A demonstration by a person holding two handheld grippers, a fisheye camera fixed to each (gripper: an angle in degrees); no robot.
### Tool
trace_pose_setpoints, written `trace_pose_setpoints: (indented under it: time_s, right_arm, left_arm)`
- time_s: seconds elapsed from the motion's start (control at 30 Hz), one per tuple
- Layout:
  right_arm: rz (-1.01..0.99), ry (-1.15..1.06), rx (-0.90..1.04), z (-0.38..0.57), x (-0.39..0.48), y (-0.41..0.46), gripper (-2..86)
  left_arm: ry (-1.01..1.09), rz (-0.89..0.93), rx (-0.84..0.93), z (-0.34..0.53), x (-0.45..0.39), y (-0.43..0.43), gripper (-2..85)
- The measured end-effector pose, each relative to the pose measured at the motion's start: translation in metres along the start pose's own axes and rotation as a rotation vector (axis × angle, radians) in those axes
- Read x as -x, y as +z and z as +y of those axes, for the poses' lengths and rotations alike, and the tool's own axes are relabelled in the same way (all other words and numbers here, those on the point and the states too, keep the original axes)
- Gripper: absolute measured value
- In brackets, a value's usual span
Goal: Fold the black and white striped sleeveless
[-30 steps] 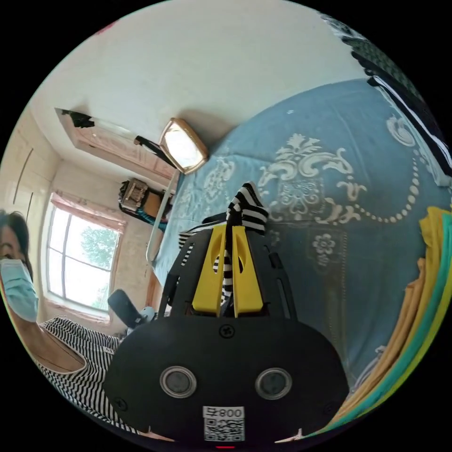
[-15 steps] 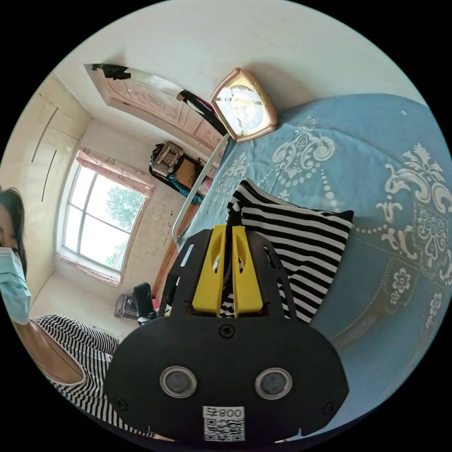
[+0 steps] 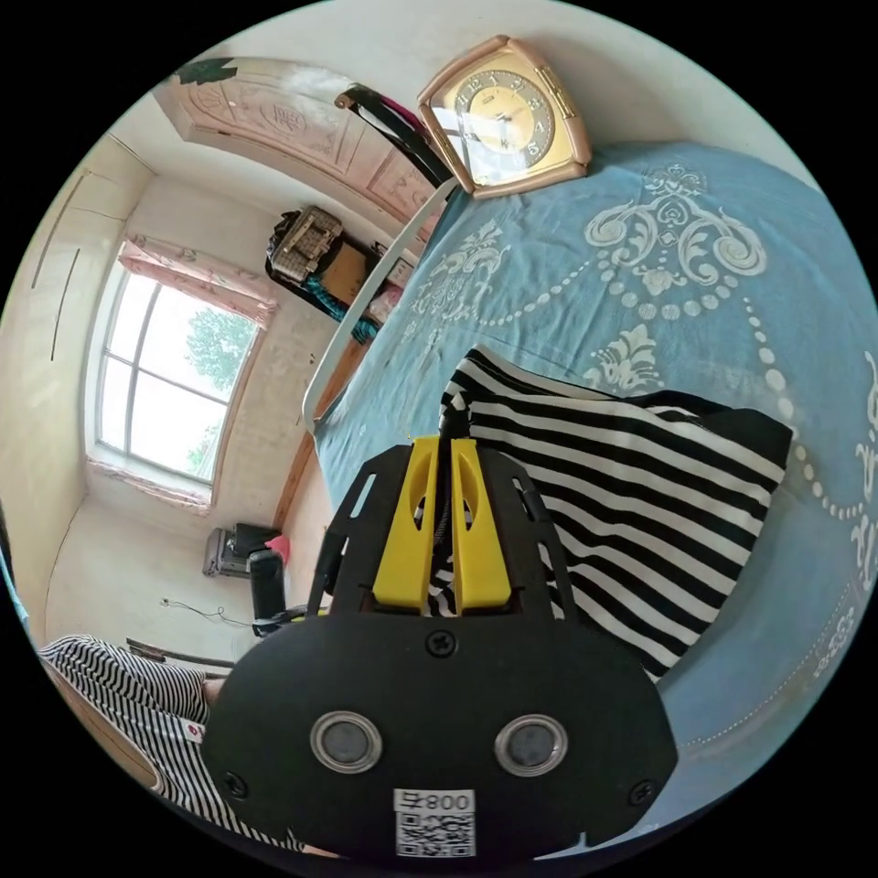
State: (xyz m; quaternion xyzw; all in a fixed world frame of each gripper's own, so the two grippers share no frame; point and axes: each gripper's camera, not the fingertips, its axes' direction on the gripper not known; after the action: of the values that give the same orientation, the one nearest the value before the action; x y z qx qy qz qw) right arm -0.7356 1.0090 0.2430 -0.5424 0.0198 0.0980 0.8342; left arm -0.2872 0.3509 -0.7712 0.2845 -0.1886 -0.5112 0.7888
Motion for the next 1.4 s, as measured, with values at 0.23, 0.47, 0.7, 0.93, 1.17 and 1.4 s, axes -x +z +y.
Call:
trace_pose_setpoints:
  time_s: [0.23, 0.47, 0.7, 0.93, 1.17, 1.4]
  right_arm:
    - [0.02, -0.003, 0.092, -0.034, 0.024, 0.028, 2.5]
    - [-0.001, -0.011, 0.092, -0.056, 0.056, 0.021, 2.8]
    - [-0.012, -0.035, 0.123, -0.077, 0.095, 0.028, 2.8]
    - [-0.044, -0.081, 0.019, -0.075, 0.132, -0.012, 2.4]
    - [0.159, -0.155, 0.078, -0.065, 0.162, -0.001, 0.4]
    - [0.337, -0.261, 0.165, -0.07, 0.193, 0.045, 0.1]
  left_arm:
    - [-0.068, 0.03, -0.023, -0.01, -0.005, -0.038, 1.6]
    - [-0.118, 0.064, -0.052, -0.011, -0.021, -0.077, 1.2]
    - [-0.093, 0.016, -0.112, -0.004, -0.052, -0.116, 0.3]
    - [0.122, 0.0, -0.052, -0.018, -0.112, -0.108, 0.1]
    - [0.145, -0.262, 0.018, -0.023, -0.129, -0.077, 0.1]
    - [0.098, -0.281, -0.026, -0.009, -0.125, -0.081, 0.1]
